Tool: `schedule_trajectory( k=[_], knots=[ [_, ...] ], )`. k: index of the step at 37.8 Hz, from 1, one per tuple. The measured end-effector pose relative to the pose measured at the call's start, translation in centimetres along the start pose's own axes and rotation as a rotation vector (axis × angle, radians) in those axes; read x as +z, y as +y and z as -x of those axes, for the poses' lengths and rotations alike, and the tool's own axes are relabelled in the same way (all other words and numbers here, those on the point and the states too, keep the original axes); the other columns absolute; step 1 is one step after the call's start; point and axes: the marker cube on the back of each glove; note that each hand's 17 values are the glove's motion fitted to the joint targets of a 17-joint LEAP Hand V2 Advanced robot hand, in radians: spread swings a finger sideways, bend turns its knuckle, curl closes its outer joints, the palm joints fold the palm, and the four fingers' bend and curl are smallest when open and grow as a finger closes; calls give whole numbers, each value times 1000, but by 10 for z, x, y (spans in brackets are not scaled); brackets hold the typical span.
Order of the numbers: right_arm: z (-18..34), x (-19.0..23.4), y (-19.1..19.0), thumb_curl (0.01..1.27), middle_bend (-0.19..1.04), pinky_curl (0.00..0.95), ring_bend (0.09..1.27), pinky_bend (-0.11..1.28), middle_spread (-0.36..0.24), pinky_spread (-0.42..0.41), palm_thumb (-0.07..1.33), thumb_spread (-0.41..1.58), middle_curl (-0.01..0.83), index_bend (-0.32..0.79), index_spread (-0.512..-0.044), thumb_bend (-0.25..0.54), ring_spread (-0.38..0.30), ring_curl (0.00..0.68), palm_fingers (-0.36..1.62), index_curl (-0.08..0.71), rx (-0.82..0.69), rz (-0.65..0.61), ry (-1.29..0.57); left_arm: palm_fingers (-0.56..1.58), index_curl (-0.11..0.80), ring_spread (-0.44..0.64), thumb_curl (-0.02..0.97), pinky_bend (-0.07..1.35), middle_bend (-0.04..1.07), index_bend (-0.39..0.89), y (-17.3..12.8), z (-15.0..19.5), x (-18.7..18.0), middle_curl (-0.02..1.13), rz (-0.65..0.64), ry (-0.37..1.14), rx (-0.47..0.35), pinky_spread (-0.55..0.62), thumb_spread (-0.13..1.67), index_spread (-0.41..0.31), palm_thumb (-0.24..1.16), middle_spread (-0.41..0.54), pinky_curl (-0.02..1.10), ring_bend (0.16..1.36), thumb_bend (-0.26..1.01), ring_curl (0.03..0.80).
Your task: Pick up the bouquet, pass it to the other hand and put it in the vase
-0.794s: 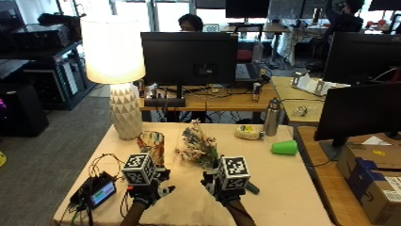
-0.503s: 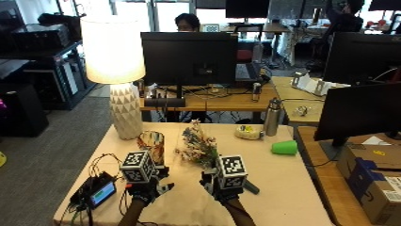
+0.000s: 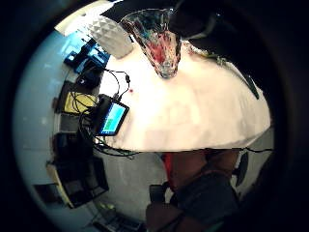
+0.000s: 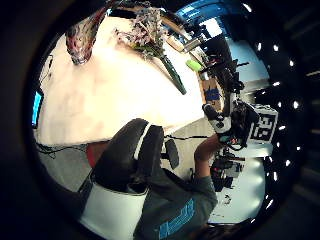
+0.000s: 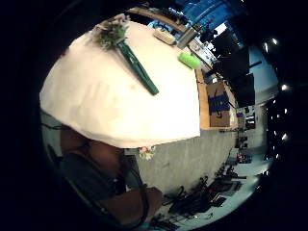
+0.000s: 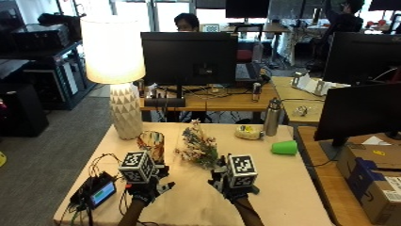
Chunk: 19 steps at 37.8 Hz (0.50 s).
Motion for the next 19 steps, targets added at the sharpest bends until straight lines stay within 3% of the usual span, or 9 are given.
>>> schedule_trajectory(
  k=[9, 19],
  knots=[
    [-71, 24, -20, 279, 235, 291, 252, 394, 73, 349, 496, 1152, 278, 122, -317, 82, 194, 190, 149, 235, 106, -56, -41, 284, 201, 335, 233, 465, 197, 124, -3, 6, 7, 293, -38, 20, 3, 443, 984, -58, 182, 98, 284, 563, -26, 243],
    [-128, 79, -62, 301, 221, 322, 246, 445, 77, 353, 538, 1119, 297, 123, -307, 28, 208, 205, 84, 233, 169, -82, -75, 275, 216, 337, 250, 470, 197, 125, -5, 14, 15, 313, -35, 32, -9, 441, 989, -58, 178, 104, 301, 569, -26, 252]
  ],
)
